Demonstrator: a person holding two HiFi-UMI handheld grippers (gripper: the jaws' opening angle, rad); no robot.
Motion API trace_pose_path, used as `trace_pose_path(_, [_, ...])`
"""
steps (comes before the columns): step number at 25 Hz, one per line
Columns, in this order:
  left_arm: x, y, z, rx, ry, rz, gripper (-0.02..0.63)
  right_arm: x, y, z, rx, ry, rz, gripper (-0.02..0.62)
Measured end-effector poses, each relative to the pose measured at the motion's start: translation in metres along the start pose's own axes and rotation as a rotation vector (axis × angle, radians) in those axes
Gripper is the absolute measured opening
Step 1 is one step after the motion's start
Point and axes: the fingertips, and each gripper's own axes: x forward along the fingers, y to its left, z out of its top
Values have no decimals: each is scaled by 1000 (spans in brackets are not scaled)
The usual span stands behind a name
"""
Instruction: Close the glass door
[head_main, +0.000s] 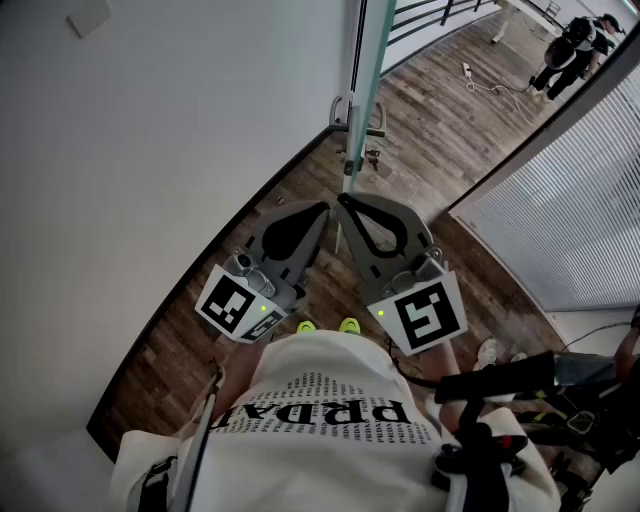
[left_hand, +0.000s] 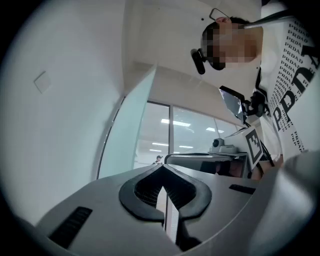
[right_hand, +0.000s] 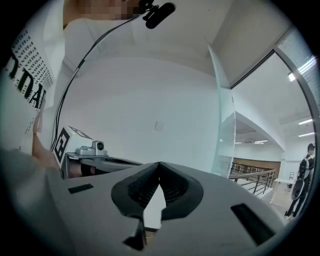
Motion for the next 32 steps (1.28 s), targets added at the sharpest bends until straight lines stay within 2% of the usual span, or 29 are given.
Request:
trace_pose_path(9, [4,-13,9,-3,-22,-16,-6,1,-3,4,-21,16,7,-3])
trace_pose_path(23, [3,-10,0,0,-5,3,-6,6,-2,-4,-17,18,29,-3])
trace_pose_path(27, [6,-8,1,2,1,12,-6,5,-18,-8,-5,34,-34,-2])
trace_pose_path(32, [20,-7,-6,13,18,57,-6,0,-78,-9,-45,14,-180,2])
